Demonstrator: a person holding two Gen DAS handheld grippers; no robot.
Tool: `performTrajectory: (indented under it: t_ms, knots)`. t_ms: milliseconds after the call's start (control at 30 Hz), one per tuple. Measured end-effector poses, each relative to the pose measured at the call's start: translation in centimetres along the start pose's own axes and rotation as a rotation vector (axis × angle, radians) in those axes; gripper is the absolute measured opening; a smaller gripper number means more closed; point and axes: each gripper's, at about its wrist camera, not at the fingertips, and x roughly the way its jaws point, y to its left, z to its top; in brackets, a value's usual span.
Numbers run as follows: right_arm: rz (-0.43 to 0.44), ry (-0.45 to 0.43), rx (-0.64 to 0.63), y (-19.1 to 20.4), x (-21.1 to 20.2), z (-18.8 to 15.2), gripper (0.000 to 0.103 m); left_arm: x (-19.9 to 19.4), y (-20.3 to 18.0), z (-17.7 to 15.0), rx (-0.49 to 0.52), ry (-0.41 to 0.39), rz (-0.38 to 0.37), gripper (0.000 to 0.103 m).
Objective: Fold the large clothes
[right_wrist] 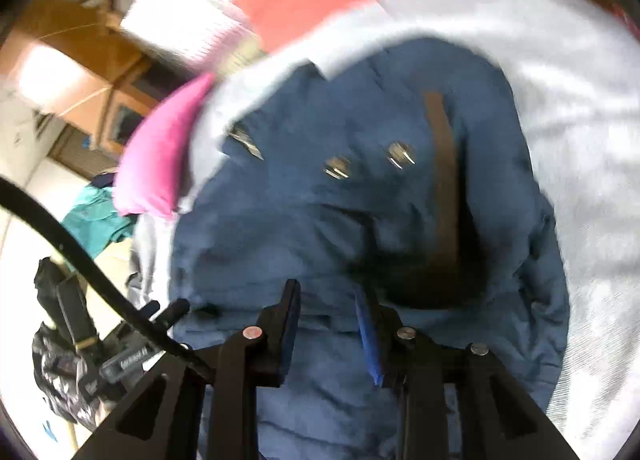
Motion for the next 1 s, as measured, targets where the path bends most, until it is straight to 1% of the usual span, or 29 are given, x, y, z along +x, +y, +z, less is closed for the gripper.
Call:
performTrajectory:
  t_ms: [67, 100, 133, 200, 267, 300, 333, 367, 400, 433, 500, 567, 633, 700, 733, 833, 900, 933, 967, 1000]
  knots:
    - [-0.009, -0.044, -0.052, 1.3, -0.5, -0.2, 0.032, 0.2, 1.3, 0.4, -0.021, -0.011, 0.047, 0.103]
    - [-0.016, -0.049, -0.065, 1.6, -0.4, -0.2, 0.031, 1.0, 2.2, 0.5, -0.039, 0.012, 0.075, 0.103]
    - [-0.024, -0.042, -0.08, 2.0, 0.2, -0.3, 0.029, 1.5, 2.7, 0.4, -0.051, 0.03, 0.082, 0.103]
    - [-0.014, -0.03, -0.082, 2.3, 1.2, -0.3, 0.029, 3.4, 4.2, 0.3, -0.1, 0.078, 0.087, 0.103]
    - [-0.013, -0.022, -0.086, 2.5, 2.4, -0.1, 0.029, 4.6, 4.9, 0.1, -0.131, 0.107, 0.086, 0.103]
    - [-0.028, -0.002, -0.086, 2.6, 3.2, -0.1, 0.029, 5.1, 5.2, -0.1, -0.138, 0.119, 0.086, 0.103]
    - [-0.047, 0.022, -0.085, 2.6, 4.0, 0.0, 0.029, 5.9, 5.4, -0.3, -0.142, 0.148, 0.076, 0.103]
    - [-0.072, 0.058, -0.075, 2.3, 5.1, -0.1, 0.029, 6.2, 5.5, -0.5, -0.143, 0.166, 0.066, 0.103]
    - [-0.073, 0.072, -0.051, 2.0, 5.6, 0.0, 0.029, 6.4, 5.6, -0.6, -0.151, 0.18, 0.059, 0.103]
    - [-0.069, 0.073, -0.039, 1.8, 5.6, 0.0, 0.029, 6.2, 5.7, -0.5, -0.159, 0.178, 0.058, 0.103]
    - [-0.055, 0.067, -0.029, 2.0, 4.8, 0.2, 0.029, 5.3, 5.5, -0.2, -0.145, 0.153, 0.062, 0.103]
    - [-0.031, 0.041, -0.046, 2.4, 3.6, 0.3, 0.029, 3.7, 5.2, 0.4, -0.124, 0.1, 0.061, 0.103]
    - [-0.029, 0.016, -0.06, 2.7, 2.3, 0.6, 0.029, 2.0, 4.7, 0.9, -0.112, 0.032, 0.029, 0.103]
    - [-0.048, -0.015, -0.04, 1.9, 0.9, 1.2, 0.029, 1.2, 4.1, 1.2, -0.098, -0.007, -0.009, 0.103]
    - [-0.064, -0.027, -0.007, 0.9, 0.2, 1.6, 0.029, 1.0, 3.6, 1.4, -0.087, -0.017, -0.021, 0.103]
    - [-0.137, -0.03, 0.042, -1.5, -0.9, 2.6, 0.031, 1.8, 2.4, 1.7, -0.046, 0.004, -0.013, 0.103]
    - [-0.118, -0.041, 0.097, -3.2, -1.7, 3.2, 0.032, 3.6, 1.6, 1.4, -0.032, 0.069, 0.017, 0.103]
    - [-0.106, -0.05, 0.127, -3.9, -2.1, 3.5, 0.032, 4.5, 1.3, 1.2, -0.028, 0.114, 0.009, 0.103]
    - [-0.103, -0.057, 0.145, -4.5, -2.4, 3.7, 0.032, 5.5, 1.2, 1.3, -0.027, 0.139, 0.005, 0.103]
    - [-0.109, -0.062, 0.156, -5.0, -2.6, 3.9, 0.032, 5.8, 1.2, 1.2, -0.03, 0.146, 0.01, 0.103]
